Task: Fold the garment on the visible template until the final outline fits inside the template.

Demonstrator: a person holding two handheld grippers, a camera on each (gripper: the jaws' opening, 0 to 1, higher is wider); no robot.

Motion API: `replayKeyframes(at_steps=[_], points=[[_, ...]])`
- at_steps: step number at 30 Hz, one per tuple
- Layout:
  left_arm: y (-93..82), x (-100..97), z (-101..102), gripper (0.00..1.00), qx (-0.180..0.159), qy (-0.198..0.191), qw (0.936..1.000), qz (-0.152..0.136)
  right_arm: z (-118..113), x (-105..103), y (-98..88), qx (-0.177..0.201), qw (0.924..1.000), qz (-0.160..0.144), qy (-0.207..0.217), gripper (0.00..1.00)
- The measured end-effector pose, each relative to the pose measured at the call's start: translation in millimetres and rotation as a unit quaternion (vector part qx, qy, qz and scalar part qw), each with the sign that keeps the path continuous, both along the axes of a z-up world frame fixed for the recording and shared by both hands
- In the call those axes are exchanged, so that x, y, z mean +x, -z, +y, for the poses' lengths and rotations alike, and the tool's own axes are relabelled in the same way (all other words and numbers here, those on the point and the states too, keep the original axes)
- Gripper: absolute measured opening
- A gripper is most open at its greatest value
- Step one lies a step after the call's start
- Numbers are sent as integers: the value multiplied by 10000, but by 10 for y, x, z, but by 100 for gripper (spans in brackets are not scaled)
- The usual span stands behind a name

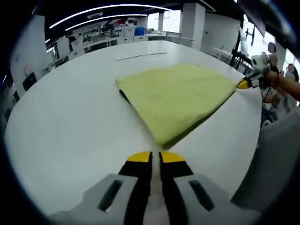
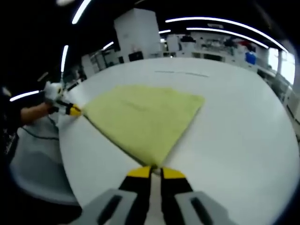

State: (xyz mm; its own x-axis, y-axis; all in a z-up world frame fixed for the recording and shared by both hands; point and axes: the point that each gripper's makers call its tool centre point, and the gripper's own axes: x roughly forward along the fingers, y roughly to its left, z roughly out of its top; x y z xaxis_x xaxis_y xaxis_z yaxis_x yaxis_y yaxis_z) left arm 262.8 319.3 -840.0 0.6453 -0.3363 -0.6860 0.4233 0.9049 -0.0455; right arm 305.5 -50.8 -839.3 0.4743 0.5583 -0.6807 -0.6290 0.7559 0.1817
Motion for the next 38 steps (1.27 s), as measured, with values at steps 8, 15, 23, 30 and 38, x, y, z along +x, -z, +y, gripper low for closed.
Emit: replayKeyframes(at_steps=[8, 15, 23, 30, 38], points=[[-172, 7, 55, 37, -269, -416, 9988, -25, 49, -4, -136, 139, 9998, 50, 155, 34], [-397, 36, 2, 62, -416, -522, 9976, -167, 169, 5, -423, 200, 9996, -202, 55, 58], [-611, -36, -162, 77, -412, -289, 9984, -261, 301, -71, -769, 229, 9987, -452, -100, 82], [-690, -70, -99, 86, -266, -193, 9989, -336, 334, -203, -921, 176, 9985, -492, -159, 92], [-709, -156, -87, 93, -250, -258, 9989, -312, 337, -305, -1033, 131, 9984, -536, -142, 99]])
